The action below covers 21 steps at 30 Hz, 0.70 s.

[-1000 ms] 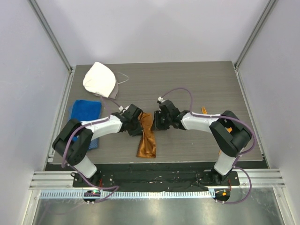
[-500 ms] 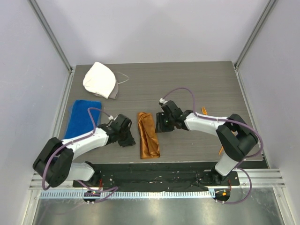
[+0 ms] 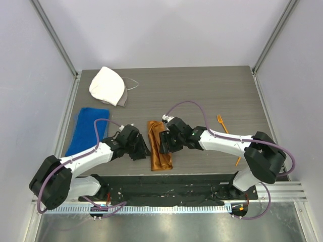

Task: Fold the napkin into a case and place the utensils inside
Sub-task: Smooth out the smaller rectangle-folded napkin at the center of the board.

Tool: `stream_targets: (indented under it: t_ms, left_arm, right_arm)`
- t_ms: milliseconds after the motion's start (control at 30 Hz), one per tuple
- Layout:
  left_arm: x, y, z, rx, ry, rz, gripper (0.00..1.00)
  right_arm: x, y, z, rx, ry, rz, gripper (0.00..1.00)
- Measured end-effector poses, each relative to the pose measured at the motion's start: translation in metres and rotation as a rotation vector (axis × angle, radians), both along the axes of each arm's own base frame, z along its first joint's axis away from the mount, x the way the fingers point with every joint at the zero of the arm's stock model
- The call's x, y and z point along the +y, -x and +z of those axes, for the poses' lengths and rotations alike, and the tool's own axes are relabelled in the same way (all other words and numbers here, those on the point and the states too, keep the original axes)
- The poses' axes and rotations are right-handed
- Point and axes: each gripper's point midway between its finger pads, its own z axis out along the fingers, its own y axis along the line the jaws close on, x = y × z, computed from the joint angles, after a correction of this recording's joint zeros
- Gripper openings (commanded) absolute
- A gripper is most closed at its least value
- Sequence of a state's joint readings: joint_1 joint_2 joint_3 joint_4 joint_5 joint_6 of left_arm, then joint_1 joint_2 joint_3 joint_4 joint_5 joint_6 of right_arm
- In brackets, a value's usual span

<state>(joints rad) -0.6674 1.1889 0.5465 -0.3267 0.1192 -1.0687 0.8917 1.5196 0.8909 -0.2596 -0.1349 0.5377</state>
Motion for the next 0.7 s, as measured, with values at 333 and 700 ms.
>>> stream_targets:
  t_ms: [333,700]
  left_arm:
    - [-0.008,0.012,-0.014,0.040,0.025,-0.022,0.43]
    - [-0.007,0.009,-0.002,0.000,0.054,0.026,0.42]
  right_arm:
    - [0.004,0.018,-0.018,0.011,0.069,0.024,0.57]
    - [0.009,0.021,-0.030,-0.028,0.181,0.027,0.53]
